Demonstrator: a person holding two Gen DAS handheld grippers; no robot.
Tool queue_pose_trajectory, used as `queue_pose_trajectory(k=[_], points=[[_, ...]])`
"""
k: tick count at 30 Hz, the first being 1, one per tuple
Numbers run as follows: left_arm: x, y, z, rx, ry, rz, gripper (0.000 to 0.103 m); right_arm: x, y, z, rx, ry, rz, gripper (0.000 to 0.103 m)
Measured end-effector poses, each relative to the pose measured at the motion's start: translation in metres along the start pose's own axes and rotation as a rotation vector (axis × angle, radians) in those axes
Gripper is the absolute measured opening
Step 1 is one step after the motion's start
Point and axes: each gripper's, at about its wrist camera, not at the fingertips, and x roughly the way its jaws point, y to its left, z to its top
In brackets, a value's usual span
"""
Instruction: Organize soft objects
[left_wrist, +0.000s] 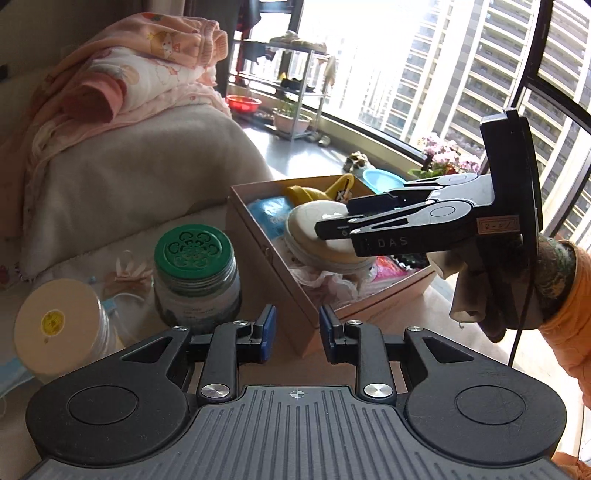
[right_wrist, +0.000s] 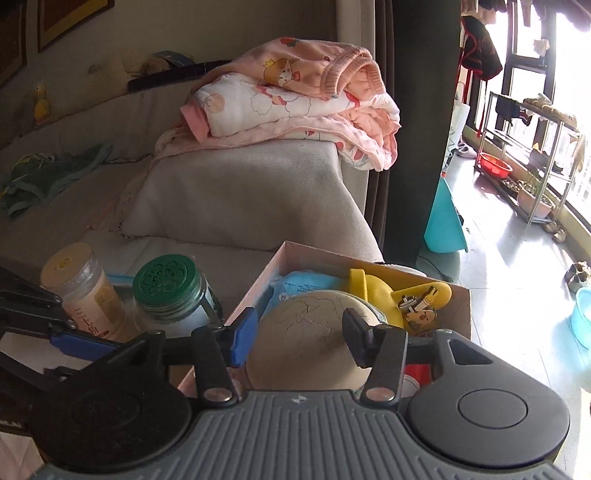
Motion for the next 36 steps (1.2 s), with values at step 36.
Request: queue_pose_trajectory(k=[36], points=[[0.030,0.197,-0.021,0.394,0.170,0.273,0.028,0.045,0.131,0.132,-0.109,0.206,0.197,0.090]])
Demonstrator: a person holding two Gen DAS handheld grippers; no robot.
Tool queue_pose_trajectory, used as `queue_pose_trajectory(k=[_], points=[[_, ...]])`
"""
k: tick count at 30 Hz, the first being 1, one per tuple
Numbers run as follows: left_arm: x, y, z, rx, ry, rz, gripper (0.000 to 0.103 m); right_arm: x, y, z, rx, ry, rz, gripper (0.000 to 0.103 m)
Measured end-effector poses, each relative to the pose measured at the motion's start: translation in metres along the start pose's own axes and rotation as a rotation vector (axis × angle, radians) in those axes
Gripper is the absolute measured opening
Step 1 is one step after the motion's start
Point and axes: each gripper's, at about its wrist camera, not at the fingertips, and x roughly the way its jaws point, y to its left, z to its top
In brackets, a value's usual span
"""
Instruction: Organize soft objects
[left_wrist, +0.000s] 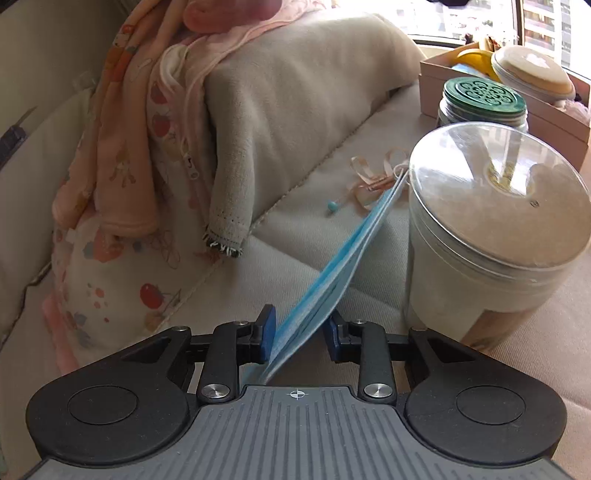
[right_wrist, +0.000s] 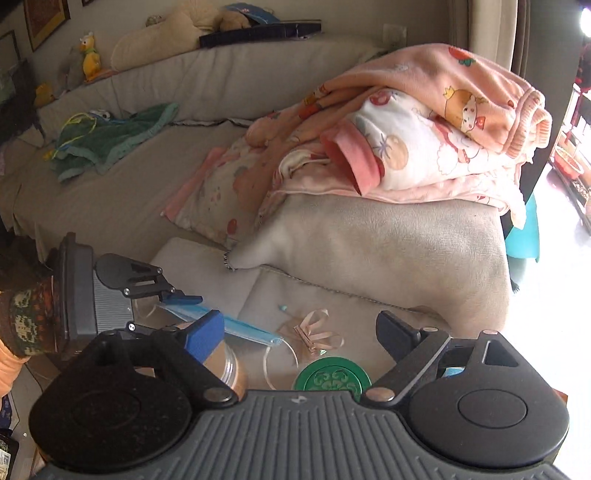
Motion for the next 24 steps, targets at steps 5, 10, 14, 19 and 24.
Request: queue_pose_trajectory(k=[5,10,14,19,24], points=[[-0.007,0.018,-0.010,-0.189,0.029,0.006,0.021,0.050,0.001,0.006,-0.018,0.120,-0.056,0.090],[-0.030,0.035,-0.029,-0.439,0.109,-0.103,0.019,0.082,-0.004,0.007,0.008,0.177,-0.023,0.089],[-0.029,0.028,-0.027,-0.456,0.095,-0.103,0.019,0.112,0.000,0.011,0.022,0.249,0.027,0.069],[-0.007,0.016,-0.011,-0.366,0.049,-0.073,0.022,0.138,0.002,0.013,0.018,0.328,0.023,0.063],[0.006,0.022,0.000,-0.374,0.028,-0.101,0.021,0.161,0.002,0.011,0.006,0.401,-0.030,0.063]])
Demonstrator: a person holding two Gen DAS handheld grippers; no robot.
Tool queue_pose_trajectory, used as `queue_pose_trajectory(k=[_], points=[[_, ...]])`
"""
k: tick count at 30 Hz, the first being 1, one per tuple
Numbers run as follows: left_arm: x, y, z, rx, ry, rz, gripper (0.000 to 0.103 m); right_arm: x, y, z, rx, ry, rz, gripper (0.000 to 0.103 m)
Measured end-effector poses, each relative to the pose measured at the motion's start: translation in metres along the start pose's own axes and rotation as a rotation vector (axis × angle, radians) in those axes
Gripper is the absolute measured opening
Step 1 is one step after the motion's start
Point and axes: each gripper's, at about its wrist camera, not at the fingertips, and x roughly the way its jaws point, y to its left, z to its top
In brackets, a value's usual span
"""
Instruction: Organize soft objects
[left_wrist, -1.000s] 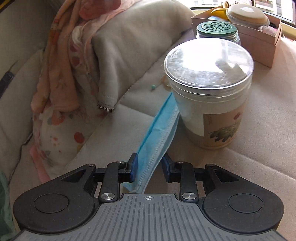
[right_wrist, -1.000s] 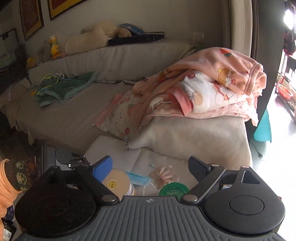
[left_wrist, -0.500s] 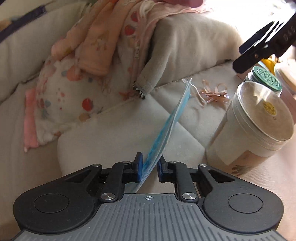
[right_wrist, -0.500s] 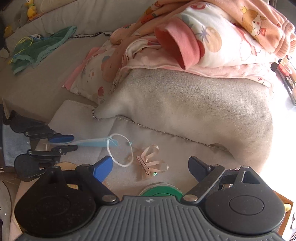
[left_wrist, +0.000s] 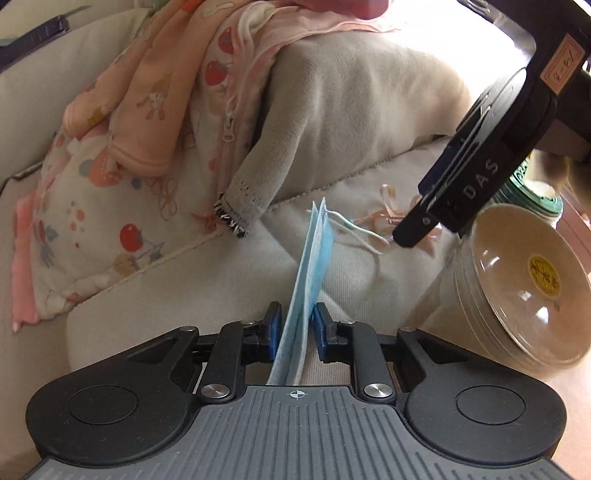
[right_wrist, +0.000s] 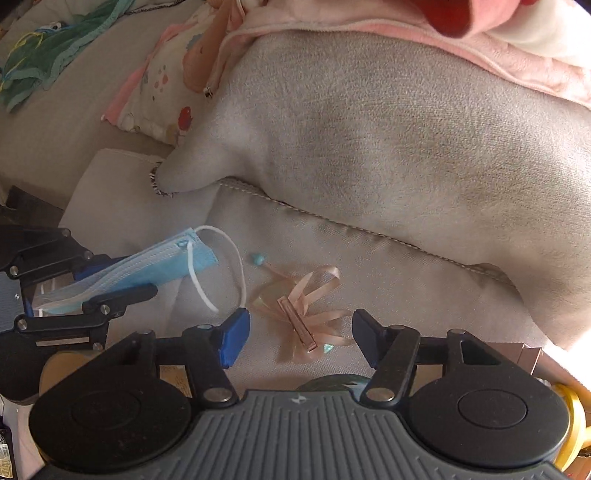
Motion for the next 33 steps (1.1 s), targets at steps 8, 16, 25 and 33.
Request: queue_pose_trajectory(k=[8,16,25,33], points=[[-0.013,0.018,-0.023,-0.192,-0.038,-0.038,0.012,0.011,0.007,0.002,-0.015,0.041,0.034,0.014],[-0.105,0.005,-0.063,-0.343,-0.213,-0.031,0.009,-0.074,0.004,-0.023,0.018,-0.162,0.117,0.012],[-0.144,-0.020,-0.042,-0.244,-0.317,0.117,0.010,-0.204,0.010,-0.085,-0.027,-0.402,0.201,0.012],[-0.081,-0.014,-0.040,-0.137,-0.119,0.134,0.015,-0.186,0.000,-0.093,0.002,-0.362,0.216,0.012]])
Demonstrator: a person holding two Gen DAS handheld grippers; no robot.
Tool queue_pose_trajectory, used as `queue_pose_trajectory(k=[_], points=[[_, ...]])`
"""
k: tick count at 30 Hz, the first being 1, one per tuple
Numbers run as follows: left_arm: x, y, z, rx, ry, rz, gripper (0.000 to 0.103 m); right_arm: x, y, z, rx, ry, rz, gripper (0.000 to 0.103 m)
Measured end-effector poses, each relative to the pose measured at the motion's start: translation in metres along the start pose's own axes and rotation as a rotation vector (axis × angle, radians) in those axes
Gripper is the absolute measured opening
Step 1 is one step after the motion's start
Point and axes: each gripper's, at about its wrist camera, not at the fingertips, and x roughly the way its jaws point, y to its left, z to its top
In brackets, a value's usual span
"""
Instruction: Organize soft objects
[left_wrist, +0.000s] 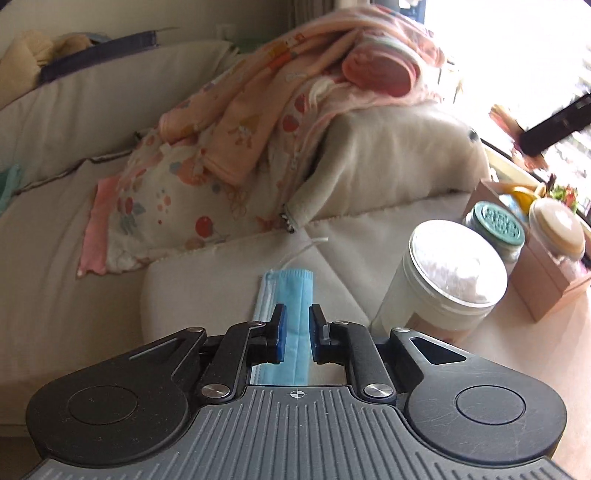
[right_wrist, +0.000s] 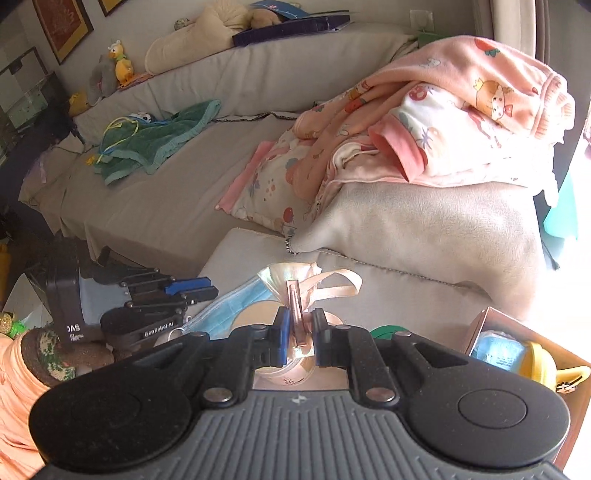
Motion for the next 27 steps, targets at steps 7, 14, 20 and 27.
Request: queue_pose_trajectory(k=[7,14,20,27], points=[[0.038,-0.018,-0.027,0.146,0.067,0.102,0.023,0.118,-0.028,0.024,0.114,0.153,-0.086,0.012],[0.041,-0.002,-0.019,0.045,0.086,0.025,0.020,0.182,-0.046,0.019,0.173,0.283,-0.096,0.013],[0.034,0.009,-0.019,0.012,0.060,-0.055,0.050,0.195,-0.050,0.014,0.188,0.319,-0.084,0.014],[0.047,0.018,-0.016,0.065,0.081,0.089,0.053,0.198,-0.051,0.011,0.178,0.343,-0.104,0.024]])
